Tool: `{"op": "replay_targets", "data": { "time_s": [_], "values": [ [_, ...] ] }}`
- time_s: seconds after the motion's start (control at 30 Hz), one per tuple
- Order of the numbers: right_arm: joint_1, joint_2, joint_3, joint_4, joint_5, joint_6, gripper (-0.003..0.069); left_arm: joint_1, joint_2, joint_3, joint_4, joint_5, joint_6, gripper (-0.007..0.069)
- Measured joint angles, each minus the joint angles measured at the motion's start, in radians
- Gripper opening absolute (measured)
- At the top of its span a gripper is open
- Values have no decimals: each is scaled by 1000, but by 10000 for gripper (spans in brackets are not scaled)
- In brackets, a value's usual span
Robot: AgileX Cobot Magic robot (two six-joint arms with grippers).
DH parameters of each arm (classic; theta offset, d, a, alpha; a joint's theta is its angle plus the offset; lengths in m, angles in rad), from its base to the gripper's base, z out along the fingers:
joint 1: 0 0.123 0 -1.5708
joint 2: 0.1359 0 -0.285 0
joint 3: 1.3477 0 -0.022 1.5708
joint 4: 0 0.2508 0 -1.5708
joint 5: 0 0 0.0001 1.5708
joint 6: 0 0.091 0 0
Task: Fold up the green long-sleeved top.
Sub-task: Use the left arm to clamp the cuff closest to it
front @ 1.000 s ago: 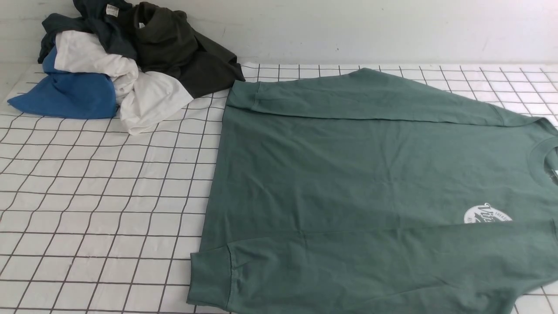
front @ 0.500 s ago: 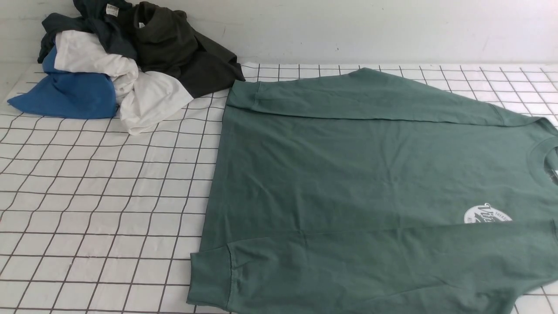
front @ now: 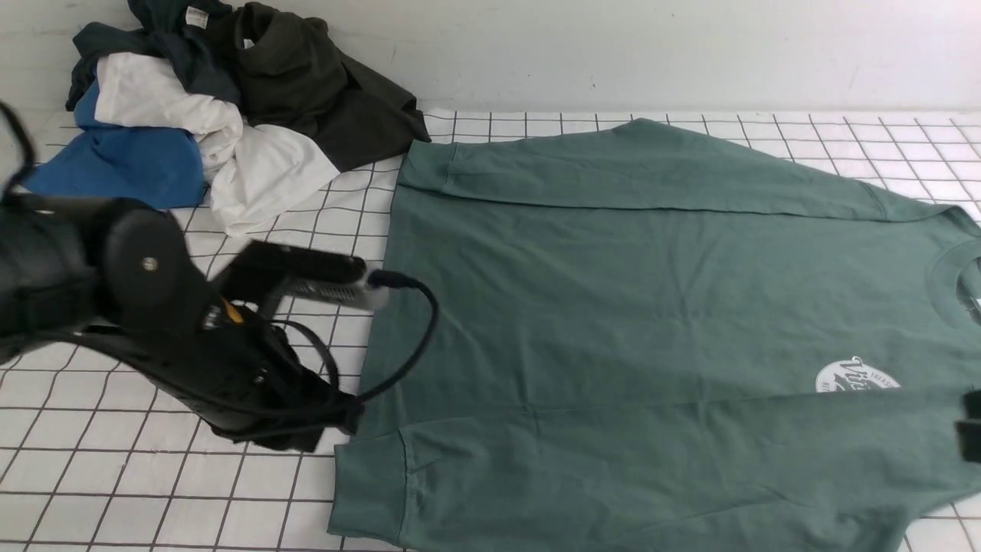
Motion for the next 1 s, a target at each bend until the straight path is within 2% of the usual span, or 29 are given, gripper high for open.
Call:
{"op": "replay_targets", "data": {
  "time_s": [0.07, 0.1, 0.13, 0.27, 0.37, 0.43, 0.5, 0.53, 0.6, 0.63, 0.67, 0.73, 0.83, 0.97, 1.0],
  "values": [
    [50, 52, -6, 67, 4, -114, -14, -1, 82, -15, -29, 1, 16, 211],
    [53, 56, -6, 71, 4, -114, -14, 0, 88, -17, -32, 1, 16, 211],
    [76, 78, -6, 96, 3, -163, -14, 3, 123, -28, -53, -1, 23, 287],
    [108, 93, -6, 127, -43, -211, -14, 10, 146, -32, -101, -47, 52, 393],
    [111, 94, -6, 141, -99, -217, -14, 11, 146, -34, -127, -75, 70, 389],
    [111, 94, -6, 146, -125, -218, -14, 11, 146, -35, -137, -78, 74, 339],
    [111, 94, -6, 153, -132, -219, -14, 11, 146, -35, -143, -82, 74, 237],
    [111, 94, -6, 153, -132, -219, -14, 11, 146, -35, -143, -82, 74, 226],
    [111, 94, -6, 161, -132, -220, -14, 11, 146, -35, -150, -99, 74, 106],
    [111, 94, -6, 162, -132, -220, -14, 11, 146, -35, -151, -100, 74, 97],
    [111, 94, -6, 169, -132, -220, -14, 11, 146, -35, -154, -101, 72, 40],
    [111, 94, -6, 172, -132, -220, -14, 11, 146, -41, -155, -98, 70, 13],
    [111, 94, -6, 174, -132, -221, -14, 13, 146, -59, -155, -79, 77, 45],
    [111, 94, -6, 179, -132, -221, -14, 30, 151, -63, -153, -57, 105, 172],
    [111, 94, -6, 181, -132, -221, -14, 45, 165, -63, -152, -44, 111, 241]
  ]
}}
